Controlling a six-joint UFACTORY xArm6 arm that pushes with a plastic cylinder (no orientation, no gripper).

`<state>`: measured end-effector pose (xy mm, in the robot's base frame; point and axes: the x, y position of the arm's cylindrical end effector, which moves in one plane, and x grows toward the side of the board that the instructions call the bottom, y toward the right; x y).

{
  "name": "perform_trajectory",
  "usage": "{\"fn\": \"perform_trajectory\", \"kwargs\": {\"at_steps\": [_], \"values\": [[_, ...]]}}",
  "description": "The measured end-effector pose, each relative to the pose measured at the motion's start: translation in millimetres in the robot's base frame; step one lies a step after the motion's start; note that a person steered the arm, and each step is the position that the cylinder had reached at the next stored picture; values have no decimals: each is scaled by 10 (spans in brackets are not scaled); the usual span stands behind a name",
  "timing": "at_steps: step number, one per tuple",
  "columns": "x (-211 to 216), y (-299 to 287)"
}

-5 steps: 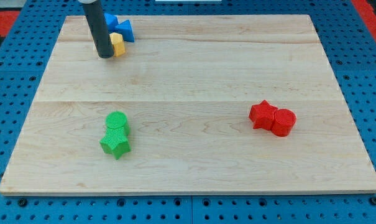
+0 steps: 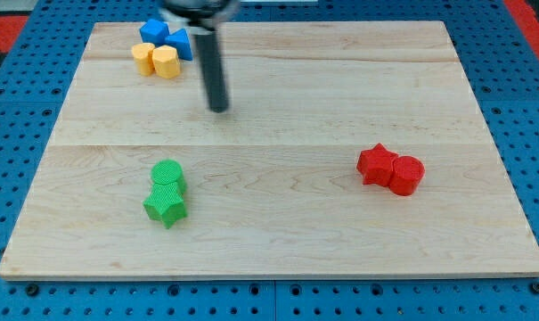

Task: Slide the green star along with green circle towards yellow hexagon

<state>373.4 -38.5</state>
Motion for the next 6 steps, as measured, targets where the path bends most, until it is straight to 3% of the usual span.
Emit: {"fn": "perform_trajectory", "kwargs": {"at_steps": [1,4,6], "values": [[116,300],[1755,326],[2173,-545]]}}
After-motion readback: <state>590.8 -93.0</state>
